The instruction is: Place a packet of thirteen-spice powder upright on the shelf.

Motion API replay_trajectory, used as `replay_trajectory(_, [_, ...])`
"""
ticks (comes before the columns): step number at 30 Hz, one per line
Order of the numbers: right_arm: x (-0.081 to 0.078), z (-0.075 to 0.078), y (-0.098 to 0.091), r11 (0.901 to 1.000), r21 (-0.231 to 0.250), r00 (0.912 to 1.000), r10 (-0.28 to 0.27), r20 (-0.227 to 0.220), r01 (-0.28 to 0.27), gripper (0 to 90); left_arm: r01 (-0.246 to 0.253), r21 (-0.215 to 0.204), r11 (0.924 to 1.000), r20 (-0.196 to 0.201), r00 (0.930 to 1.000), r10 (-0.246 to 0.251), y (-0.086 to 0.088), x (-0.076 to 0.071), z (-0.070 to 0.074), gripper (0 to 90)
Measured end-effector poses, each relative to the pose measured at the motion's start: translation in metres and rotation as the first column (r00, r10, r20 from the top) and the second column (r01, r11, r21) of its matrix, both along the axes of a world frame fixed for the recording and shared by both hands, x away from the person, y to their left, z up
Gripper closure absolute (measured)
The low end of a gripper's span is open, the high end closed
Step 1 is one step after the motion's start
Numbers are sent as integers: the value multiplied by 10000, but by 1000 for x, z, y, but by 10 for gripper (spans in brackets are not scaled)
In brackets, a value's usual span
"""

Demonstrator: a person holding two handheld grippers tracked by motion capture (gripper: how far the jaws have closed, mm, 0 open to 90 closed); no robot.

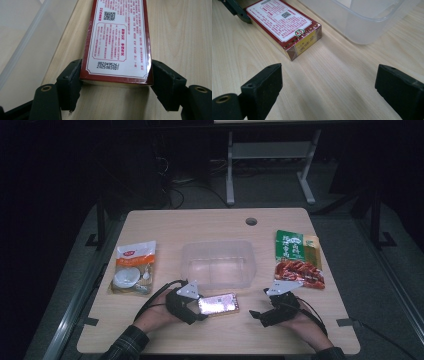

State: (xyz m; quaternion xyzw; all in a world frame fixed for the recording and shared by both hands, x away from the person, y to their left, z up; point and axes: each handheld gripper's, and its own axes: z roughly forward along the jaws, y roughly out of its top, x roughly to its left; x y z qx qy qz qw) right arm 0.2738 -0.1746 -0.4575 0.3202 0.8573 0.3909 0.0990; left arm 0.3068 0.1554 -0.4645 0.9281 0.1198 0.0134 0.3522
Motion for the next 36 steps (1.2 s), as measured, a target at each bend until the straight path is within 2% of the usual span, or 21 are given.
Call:
replay_trajectory(5, [0,0,0,10000,7,10000,0,-3,0,71,6,101,9999,353,9994,-10,-3,-3,-1,298])
replay_trajectory(11, [0,0,0,10000,27,10000,-8,-10,8,70,79,219,9997,340,9994,-86,-3,-2,0,315])
replay_trajectory(18, [1,0,-1,10000,58,10000,5,42,-5,71,124,118,9999,226,9997,-127,-3,-2,2,319])
replay_trajectory(21, [1,0,-1,10000,87,10000,-30,45,30,71,112,-71,9999,160,9998,-111,-1,-4,8,320])
replay_trajectory(27, [0,1,-2,9999,125,10000,-26,70,25,71,138,-196,9997,79,9999,-136,3,-7,19,321])
replay_trajectory(31, [0,1,-2,9999,130,9999,-50,115,49,71,191,-314,9993,228,9996,-184,5,-8,28,321])
replay_trajectory(36, [0,2,-3,9998,206,9999,-57,144,54,70,167,-556,9983,188,9997,-156,7,-7,37,321])
